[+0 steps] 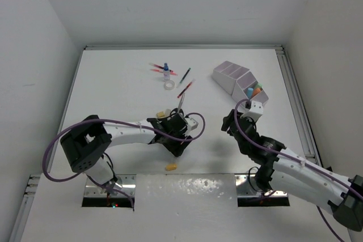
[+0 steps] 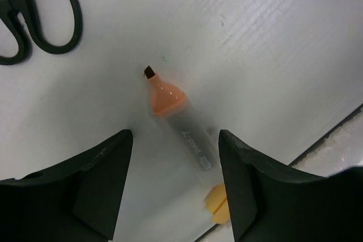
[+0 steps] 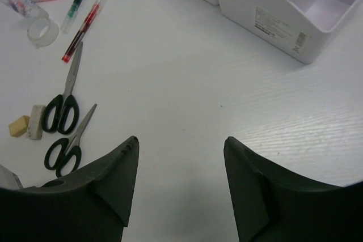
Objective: Sort the stationery into containers
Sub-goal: Pick up the pen from the center of the board.
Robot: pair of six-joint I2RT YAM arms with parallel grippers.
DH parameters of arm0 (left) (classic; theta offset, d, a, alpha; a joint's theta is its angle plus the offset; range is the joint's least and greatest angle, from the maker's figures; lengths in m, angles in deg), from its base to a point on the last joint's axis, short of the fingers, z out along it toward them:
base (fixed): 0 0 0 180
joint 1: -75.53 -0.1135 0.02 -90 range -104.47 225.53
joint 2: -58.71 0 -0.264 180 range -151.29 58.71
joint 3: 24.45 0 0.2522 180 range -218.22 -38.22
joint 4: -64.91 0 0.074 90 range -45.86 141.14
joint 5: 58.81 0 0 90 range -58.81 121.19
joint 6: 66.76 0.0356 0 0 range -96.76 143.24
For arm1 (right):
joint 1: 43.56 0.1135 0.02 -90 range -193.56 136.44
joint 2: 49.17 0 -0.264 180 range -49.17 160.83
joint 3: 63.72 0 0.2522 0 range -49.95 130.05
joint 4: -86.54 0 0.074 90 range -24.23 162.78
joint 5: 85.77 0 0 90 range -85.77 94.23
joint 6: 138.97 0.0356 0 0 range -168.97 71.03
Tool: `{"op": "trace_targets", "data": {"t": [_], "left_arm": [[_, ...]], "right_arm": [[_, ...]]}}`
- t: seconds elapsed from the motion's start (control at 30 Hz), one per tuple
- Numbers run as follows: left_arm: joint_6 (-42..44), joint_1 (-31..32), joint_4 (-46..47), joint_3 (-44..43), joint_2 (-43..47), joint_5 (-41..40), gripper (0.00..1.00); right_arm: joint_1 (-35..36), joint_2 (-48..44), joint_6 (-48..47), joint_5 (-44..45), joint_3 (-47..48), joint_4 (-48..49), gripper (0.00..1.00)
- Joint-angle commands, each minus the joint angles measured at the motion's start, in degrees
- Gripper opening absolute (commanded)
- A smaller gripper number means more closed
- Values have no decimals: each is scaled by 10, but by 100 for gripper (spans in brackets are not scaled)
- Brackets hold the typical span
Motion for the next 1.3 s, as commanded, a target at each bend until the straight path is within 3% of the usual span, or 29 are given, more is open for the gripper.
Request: {"op": "trace_targets", "data": {"t": [0.0, 0.23, 0.37, 0.53, 0.8, 0.87, 0.9, 0.97, 1.07, 1.13, 1.27], "left_arm": [[-21, 15, 3, -6, -23, -40, 59], [-48, 23, -25, -7, -44, -42, 31], [-53, 30, -47, -22, -37, -42, 30], [-53, 31, -112, -33, -39, -57, 37], [-53, 30, -93, -44, -70, -67, 34], [-46, 27, -85, -51, -73, -67, 26], [-39, 31, -76, -52, -76, -69, 13], [-35, 31, -73, -56, -78, -68, 0], [-31, 31, -86, -66, -72, -69, 0], [-24, 31, -102, -79, -56, -75, 0], [-11, 7, -137, -112, 14, -119, 0]], "right_arm": [[22, -26, 36, 70, -7, -42, 60], [30, -57, 42, 97, -4, -79, 60], [29, -63, 29, 112, -1, -81, 60], [30, -66, 25, 118, 4, -85, 60], [29, -72, 18, 125, 9, -88, 60], [30, -70, 15, 123, 9, -91, 60], [30, -70, 14, 123, 9, -94, 59], [29, -68, 14, 116, 9, -96, 57], [30, -48, 19, 93, 16, -103, 56], [31, -36, 41, 84, 23, -115, 55], [50, 7, 227, 72, 59, -193, 50]]}}
